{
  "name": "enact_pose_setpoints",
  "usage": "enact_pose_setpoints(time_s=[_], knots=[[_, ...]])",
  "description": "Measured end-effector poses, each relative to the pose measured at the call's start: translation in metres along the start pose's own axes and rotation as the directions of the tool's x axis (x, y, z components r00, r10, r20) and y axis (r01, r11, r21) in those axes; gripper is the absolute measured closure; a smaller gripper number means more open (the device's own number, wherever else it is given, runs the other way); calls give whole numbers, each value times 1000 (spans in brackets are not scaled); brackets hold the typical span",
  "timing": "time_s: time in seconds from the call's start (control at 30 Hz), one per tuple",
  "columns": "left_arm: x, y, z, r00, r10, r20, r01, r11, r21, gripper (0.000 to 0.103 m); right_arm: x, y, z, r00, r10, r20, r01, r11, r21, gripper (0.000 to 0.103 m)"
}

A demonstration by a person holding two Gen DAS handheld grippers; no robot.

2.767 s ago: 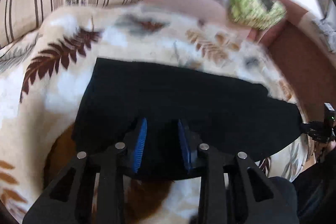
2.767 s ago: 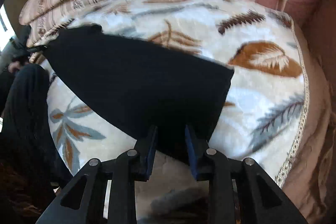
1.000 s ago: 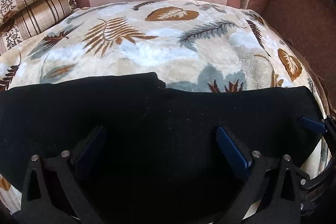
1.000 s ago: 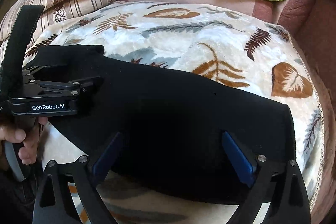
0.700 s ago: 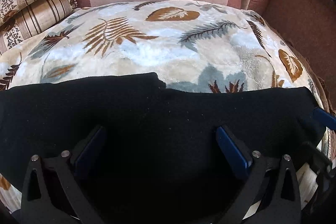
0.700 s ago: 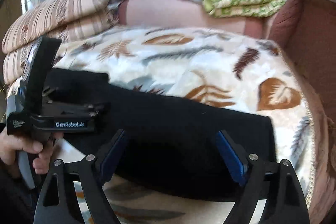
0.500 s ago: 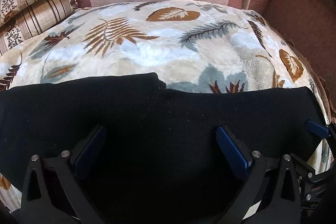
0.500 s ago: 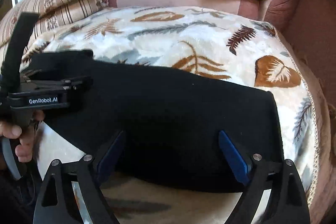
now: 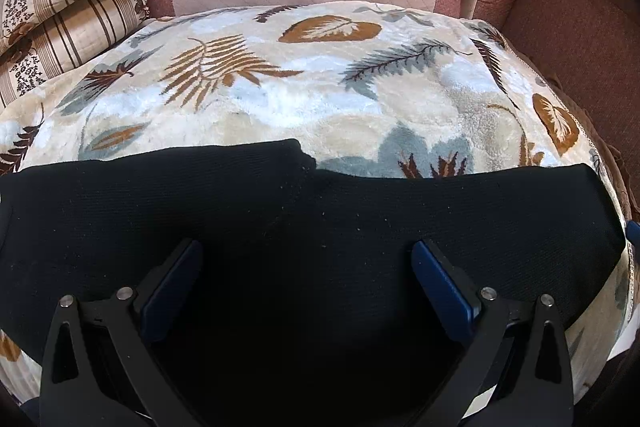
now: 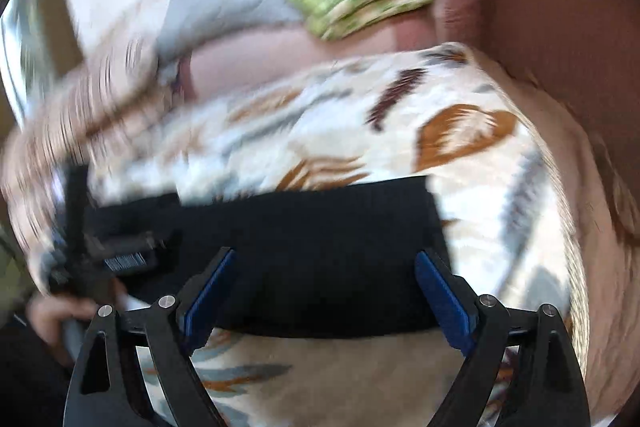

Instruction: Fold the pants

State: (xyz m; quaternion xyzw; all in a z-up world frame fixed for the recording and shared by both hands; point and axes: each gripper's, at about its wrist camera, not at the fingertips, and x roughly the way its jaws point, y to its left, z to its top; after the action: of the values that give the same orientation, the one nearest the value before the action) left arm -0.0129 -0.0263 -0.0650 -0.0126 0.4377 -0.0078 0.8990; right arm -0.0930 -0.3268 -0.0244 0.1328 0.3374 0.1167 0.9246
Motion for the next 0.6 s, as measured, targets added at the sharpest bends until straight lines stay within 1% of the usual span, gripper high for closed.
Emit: enact_pose_setpoints(time_s=[0.03,0.1,0.13,0.17,0.23,0.27,0.33,0.4,0.53,0.57,0.6], knots=[[1,-1,0,1000,0,0,0,1000,0,0,-6,-11,-2,1000,9,7,-9,999,43,13],[0,0,0,1000,1,0,-1,1000,0,0,-8,-25,-6,1000,16,-13,-15,996,88,13],[1,-1,-1,1000,0,0,0,1000,1,0,-7,-28,-7,1000,14,-26,-12,995,94,13],[1,-1,-1,1000,0,1,0,1000,1,0,-3,-29,-11,998,6,-60,-1,996,92,13],[0,0,0,1000,2,1,-2,1000,1,0,4,-29,-15,995,-12,-101,20,997,79,13],[0,0,0,1000,1,1,-1,1000,1,0,6,-28,-16,995,-6,-101,14,997,75,13],[0,0,0,1000,2,1,-2,1000,2,0,9,-29,-15,994,49,-98,-39,994,104,13],[0,0,-1,1000,2,1,-2,1000,2,0,12,-35,-15,990,107,-93,-90,981,169,13],[0,0,-1,1000,2,2,-2,1000,3,0,12,-48,-17,985,158,-68,-134,952,276,13],[0,-1,-1,1000,3,2,-3,1000,3,0,11,-52,-17,985,159,-59,-135,944,300,17],[0,0,0,1000,3,2,-3,1000,3,0,10,-55,-17,988,146,-58,-120,942,314,26]])
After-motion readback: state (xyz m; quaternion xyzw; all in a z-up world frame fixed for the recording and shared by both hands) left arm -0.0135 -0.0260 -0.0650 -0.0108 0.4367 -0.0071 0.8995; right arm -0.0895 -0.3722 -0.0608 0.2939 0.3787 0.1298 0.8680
